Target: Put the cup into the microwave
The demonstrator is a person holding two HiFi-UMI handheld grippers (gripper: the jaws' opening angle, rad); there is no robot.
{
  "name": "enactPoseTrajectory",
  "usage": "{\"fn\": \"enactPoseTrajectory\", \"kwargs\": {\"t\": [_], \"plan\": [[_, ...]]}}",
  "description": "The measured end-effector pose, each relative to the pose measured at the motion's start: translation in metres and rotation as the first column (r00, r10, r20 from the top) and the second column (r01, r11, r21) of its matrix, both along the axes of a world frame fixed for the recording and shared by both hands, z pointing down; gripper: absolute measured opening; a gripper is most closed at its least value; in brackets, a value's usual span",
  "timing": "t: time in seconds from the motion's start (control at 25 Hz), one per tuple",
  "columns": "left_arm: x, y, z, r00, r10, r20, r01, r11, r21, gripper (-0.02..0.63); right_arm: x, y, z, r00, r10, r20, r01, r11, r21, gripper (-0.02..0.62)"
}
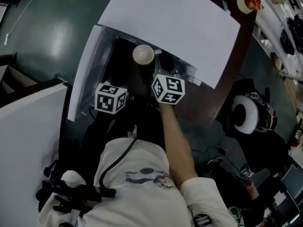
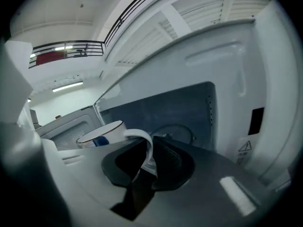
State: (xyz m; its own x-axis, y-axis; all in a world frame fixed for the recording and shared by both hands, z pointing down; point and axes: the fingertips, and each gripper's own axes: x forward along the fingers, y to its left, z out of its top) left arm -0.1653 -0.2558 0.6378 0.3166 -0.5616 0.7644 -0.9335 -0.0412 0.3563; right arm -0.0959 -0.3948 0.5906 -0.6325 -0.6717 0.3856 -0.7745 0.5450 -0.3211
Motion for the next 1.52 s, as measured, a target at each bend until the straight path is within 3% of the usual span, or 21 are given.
{"fn": "enactPoseTrajectory", "kwargs": {"t": [0.2,0.52,0.8,1.28,1.52], "plan": [[-0.006,-0.009,-0.001,1.000,0.018,0.001,-0.018,1.000,-0.004,-0.002,-0.005,-0.029,0.015,0.995,0.104,0.008,-0.104,0.994,0.013,0.044],[-0.008,-0.004,0.009,0.999,0.050,0.005,-0.050,0.998,-0.027,-0.002,-0.002,-0.073,0.031,0.958,0.281,0.066,-0.281,0.960,0.002,0.044],[-0.007,-0.006,0.010,0.999,0.035,-0.008,-0.035,0.999,-0.023,-0.002,0.012,-0.090,0.038,0.937,0.349,0.011,-0.349,0.936,0.039,0.046],[-0.003,-0.002,0.007,0.999,0.031,-0.010,-0.031,1.000,-0.005,-0.002,0.003,-0.076,0.048,0.964,0.237,-0.120,-0.231,0.971,0.065,0.081],[0.005,0.007,0.000,0.999,0.045,-0.021,-0.044,0.999,0.027,-0.002,0.001,-0.039,0.048,0.977,0.138,-0.161,-0.133,0.990,0.042,0.105]]}}
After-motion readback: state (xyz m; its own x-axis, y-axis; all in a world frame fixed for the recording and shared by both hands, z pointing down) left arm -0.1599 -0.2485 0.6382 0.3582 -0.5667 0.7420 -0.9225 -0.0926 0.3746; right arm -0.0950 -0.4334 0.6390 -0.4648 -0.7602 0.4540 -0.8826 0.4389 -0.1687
